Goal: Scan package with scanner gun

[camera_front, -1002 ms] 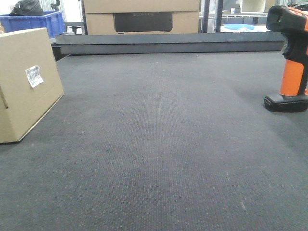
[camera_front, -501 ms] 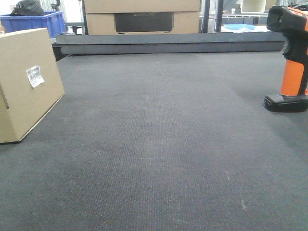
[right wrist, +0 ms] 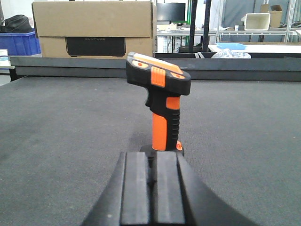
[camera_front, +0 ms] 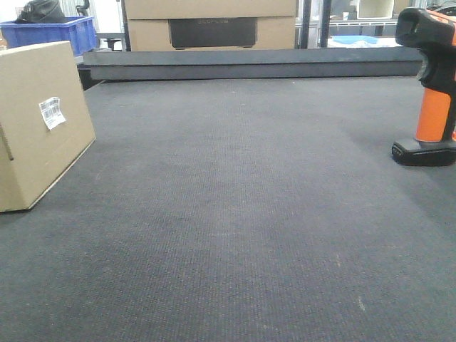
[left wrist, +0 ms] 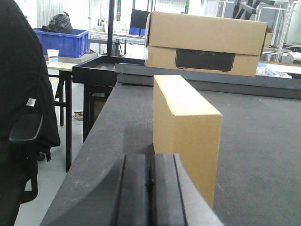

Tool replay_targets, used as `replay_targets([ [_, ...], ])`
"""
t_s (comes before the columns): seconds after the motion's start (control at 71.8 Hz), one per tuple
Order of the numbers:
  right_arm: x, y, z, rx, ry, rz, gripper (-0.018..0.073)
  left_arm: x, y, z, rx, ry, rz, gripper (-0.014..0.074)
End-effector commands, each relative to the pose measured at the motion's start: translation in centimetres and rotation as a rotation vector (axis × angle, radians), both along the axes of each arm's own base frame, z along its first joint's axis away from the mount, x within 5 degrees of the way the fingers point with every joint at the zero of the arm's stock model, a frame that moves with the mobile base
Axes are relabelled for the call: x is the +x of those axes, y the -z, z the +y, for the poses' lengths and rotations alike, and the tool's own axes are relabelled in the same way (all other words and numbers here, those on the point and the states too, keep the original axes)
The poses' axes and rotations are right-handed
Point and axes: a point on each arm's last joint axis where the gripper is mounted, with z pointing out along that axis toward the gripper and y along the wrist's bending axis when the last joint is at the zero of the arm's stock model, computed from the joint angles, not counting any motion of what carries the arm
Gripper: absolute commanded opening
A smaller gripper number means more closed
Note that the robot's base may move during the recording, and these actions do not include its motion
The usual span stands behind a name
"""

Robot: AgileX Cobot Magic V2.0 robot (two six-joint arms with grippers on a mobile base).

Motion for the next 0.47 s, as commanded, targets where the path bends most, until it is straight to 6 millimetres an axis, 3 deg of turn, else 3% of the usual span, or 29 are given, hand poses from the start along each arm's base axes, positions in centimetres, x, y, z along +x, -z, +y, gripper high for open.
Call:
replay_targets([
  [0.0, -0.03, -0.14, -0.01, -0.006, 0.001, -0.018, -0.0169, -0.05, -0.18, 0.01, 0.002, -0.002, -0.016, -0.0101],
  [0.459, -0.03, -0.14, -0.01, -0.006, 0.001, -0.018, -0.0169, -0.05, -0.18, 0.01, 0.002, -0.002, -0.016, -0.0101],
])
